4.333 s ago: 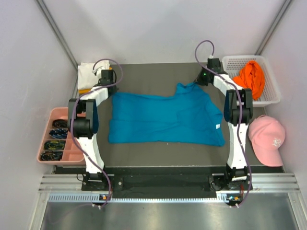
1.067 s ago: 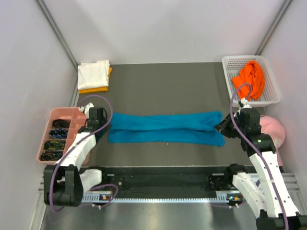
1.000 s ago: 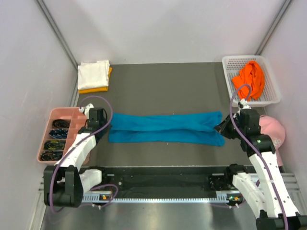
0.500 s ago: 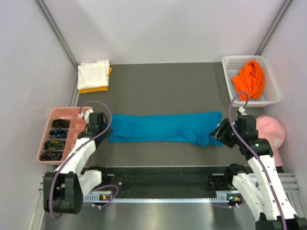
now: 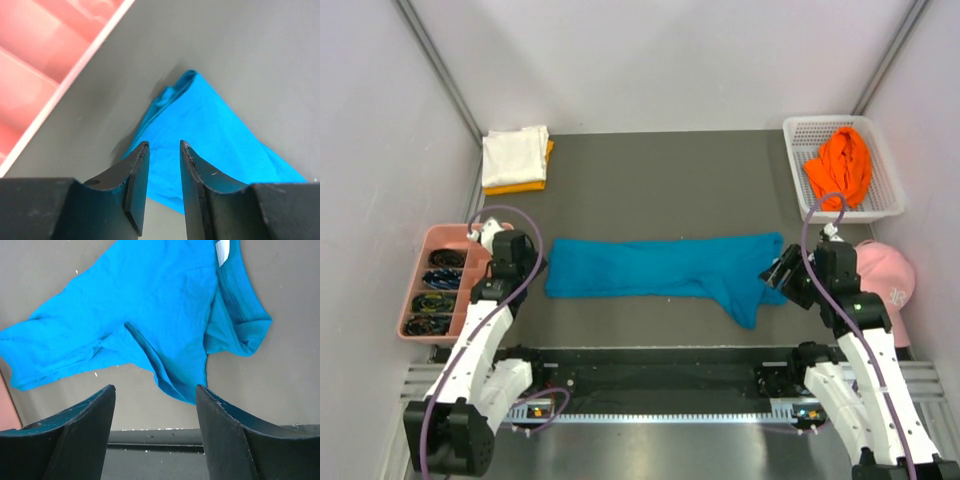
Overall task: Fold and stack the t-shirts
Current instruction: Fold the other side of the tshirt into a rectangle
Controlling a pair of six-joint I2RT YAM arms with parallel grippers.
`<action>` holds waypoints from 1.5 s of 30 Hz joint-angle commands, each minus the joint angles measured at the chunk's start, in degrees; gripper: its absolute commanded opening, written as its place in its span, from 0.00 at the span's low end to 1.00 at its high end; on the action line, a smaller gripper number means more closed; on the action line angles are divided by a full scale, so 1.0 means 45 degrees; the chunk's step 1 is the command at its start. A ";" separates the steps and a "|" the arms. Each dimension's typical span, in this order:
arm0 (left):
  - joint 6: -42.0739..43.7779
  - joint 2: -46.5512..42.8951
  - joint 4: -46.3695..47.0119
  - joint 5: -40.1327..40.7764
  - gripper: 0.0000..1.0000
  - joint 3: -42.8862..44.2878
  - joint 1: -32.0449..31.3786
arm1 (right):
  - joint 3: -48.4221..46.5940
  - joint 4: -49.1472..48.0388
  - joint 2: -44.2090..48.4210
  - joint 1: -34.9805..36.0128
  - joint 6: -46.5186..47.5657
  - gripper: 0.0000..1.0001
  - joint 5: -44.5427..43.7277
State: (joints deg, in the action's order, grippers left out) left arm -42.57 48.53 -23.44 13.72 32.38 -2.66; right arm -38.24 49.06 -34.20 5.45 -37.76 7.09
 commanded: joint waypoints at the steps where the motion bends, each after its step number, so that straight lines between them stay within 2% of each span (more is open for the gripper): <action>1: 0.0689 0.0599 0.1125 -0.0877 0.36 0.0403 0.0043 | -0.0234 -0.1036 -0.0349 -0.0118 -0.0047 0.66 -0.0170; 2: 0.0786 0.0756 0.1920 -0.1789 0.36 0.0325 0.0043 | -0.0194 -0.1116 -0.0408 -0.0118 -0.0028 0.66 -0.0151; 5: 0.0768 0.1615 0.3211 -0.2907 0.33 0.0109 -0.0073 | 0.0059 -0.1312 -0.0700 -0.0137 -0.0008 0.66 -0.0053; 8: 0.0768 0.2572 0.3607 -0.2777 0.31 0.0401 -0.1105 | 0.0546 -0.1507 -0.0819 -0.0118 -0.0066 0.66 0.0123; 11: 0.1060 0.3334 0.3880 -0.1528 0.31 0.1006 -0.3232 | 0.0918 -0.1682 -0.0800 -0.0138 -0.0145 0.66 0.0357; 12: 0.1099 0.3568 0.4152 -0.1215 0.32 0.1181 -0.4417 | 0.0977 -0.1683 -0.0800 -0.0118 -0.0164 0.66 0.0377; 18: 0.2481 0.6476 0.6183 -0.1017 0.36 0.2665 -0.8483 | 0.1037 -0.1372 -0.0566 -0.0118 -0.0203 0.66 0.0143; 23: 0.4046 0.9933 0.6751 -0.1172 0.40 0.5242 -1.0597 | 0.0997 -0.0961 -0.0507 -0.0099 -0.0242 0.66 0.0279; 28: 0.4752 1.2004 0.6810 -0.1016 0.42 0.6865 -1.1363 | 0.1036 -0.0550 -0.0916 0.0369 -0.0827 0.65 -0.0206; 40: 0.4869 1.2398 0.6987 -0.1055 0.43 0.6984 -1.1383 | 0.3340 -0.1429 -0.0898 0.1854 -0.3210 0.62 -0.1126; 45: 0.4947 1.2243 0.6947 -0.1075 0.43 0.6867 -1.1402 | 0.3790 -0.1293 -0.0370 0.1874 -0.3543 0.53 -0.1283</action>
State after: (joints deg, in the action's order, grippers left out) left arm -21.34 104.42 4.86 8.51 61.82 -53.93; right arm -21.82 44.38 -37.80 13.10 -50.98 3.36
